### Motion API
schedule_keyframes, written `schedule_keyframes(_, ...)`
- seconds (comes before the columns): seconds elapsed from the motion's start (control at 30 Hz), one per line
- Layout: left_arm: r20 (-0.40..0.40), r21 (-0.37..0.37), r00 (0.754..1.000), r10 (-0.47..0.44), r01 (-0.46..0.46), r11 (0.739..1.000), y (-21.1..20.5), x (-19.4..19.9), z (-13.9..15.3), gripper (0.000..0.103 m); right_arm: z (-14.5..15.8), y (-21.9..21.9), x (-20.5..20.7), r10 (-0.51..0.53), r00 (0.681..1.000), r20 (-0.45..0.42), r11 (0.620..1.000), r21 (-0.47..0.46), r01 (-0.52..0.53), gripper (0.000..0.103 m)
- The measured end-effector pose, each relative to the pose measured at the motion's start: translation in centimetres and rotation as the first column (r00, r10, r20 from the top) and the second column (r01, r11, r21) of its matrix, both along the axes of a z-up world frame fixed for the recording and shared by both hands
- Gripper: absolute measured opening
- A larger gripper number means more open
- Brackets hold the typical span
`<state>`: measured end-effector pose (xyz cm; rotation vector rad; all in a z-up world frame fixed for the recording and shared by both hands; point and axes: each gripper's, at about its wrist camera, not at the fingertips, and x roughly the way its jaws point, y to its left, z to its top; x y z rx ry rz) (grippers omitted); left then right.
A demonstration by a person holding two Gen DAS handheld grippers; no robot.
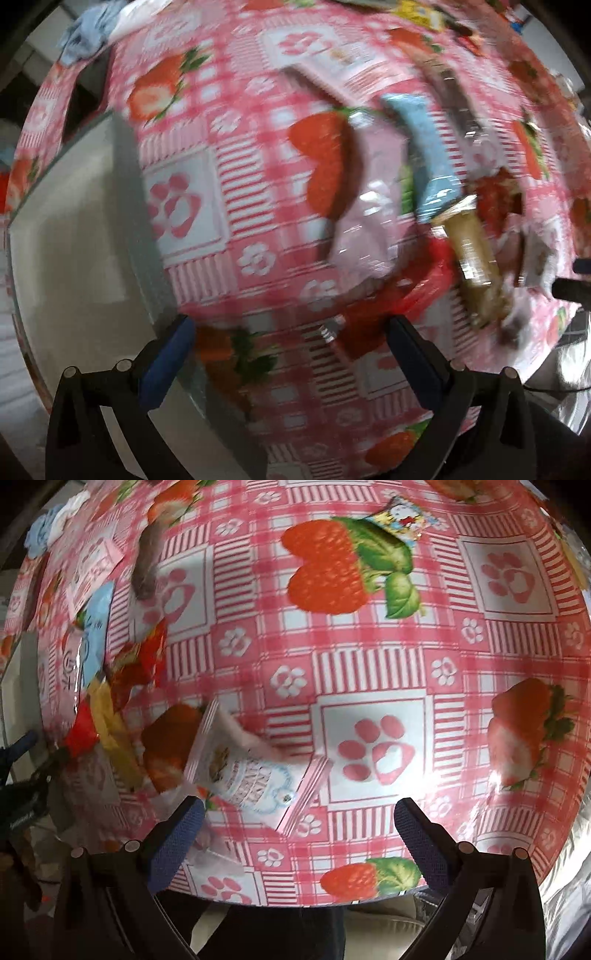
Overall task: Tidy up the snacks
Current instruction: 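Grasp the pink wrapper with the left tool while the right tool grasps the white Crispy Cranberry packet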
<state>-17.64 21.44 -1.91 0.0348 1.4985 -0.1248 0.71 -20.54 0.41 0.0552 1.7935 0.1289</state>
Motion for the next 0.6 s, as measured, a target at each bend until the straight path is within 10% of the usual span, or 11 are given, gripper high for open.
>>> schedule_keyframes(0.6, 0.003, 0.012, 0.994, -0.107, 0.107, 0.994, -5.8, 7.0, -0.2, 0.103, 1.0, -2.0, -1.1, 0.072, 0.997, -0.009, 0.996, -0.052, -0.073, 0.103)
